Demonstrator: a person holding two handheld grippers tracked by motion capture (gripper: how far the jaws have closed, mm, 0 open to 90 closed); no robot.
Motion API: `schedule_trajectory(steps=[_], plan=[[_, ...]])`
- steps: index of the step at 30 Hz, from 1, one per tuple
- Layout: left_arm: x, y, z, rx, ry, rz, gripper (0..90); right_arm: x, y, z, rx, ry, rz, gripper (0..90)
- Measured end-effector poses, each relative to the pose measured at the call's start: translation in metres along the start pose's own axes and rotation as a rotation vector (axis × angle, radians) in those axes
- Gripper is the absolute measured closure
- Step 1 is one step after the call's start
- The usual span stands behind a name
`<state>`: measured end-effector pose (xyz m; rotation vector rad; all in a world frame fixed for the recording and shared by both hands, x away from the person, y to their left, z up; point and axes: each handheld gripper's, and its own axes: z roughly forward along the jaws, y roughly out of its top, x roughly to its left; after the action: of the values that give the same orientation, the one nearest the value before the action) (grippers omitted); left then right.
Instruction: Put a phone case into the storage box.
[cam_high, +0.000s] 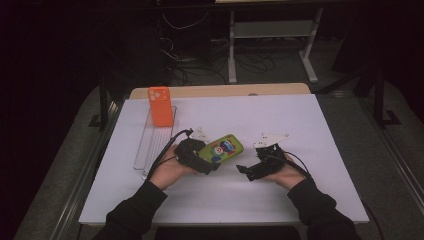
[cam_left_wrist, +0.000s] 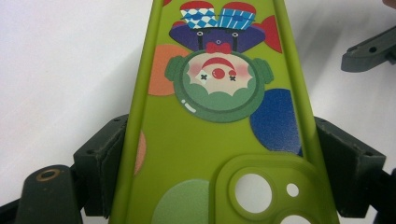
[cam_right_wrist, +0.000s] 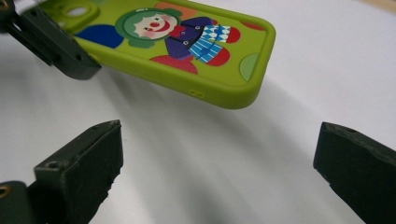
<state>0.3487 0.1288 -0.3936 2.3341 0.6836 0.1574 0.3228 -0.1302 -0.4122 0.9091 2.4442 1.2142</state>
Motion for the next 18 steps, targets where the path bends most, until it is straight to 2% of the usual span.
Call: schedule_trajectory(steps=[5, 11, 12, 13, 16, 18], plan=[[0.002, 0.0, 0.0, 0.008, -0.002, 0.007, 15.5, 0.006, 0.0, 0.0, -0.007, -0.058, -0.06, 0.7], [0.001, 0.0, 0.0, -0.008, -0.007, -0.002, 15.5, 0.012, 0.0, 0.0, -0.013, -0.112, -0.144, 0.7], [0.001, 0.0, 0.0, -0.008, -0.007, 0.001, 15.5, 0.012, 0.0, 0.001, -0.012, -0.138, -0.191, 0.7], [0.002, 0.0, -0.001, -0.007, -0.008, 0.012, 15.5, 0.013, 0.0, 0.001, -0.021, -0.15, -0.208, 0.7], [0.002, 0.0, 0.0, -0.009, -0.008, 0.01, 15.5, 0.015, 0.0, 0.0, -0.029, -0.167, -0.259, 0.7], [0.002, 0.0, 0.0, -0.008, -0.011, 0.006, 15.5, 0.017, -0.001, 0.0, -0.034, -0.195, -0.3, 0.7]])
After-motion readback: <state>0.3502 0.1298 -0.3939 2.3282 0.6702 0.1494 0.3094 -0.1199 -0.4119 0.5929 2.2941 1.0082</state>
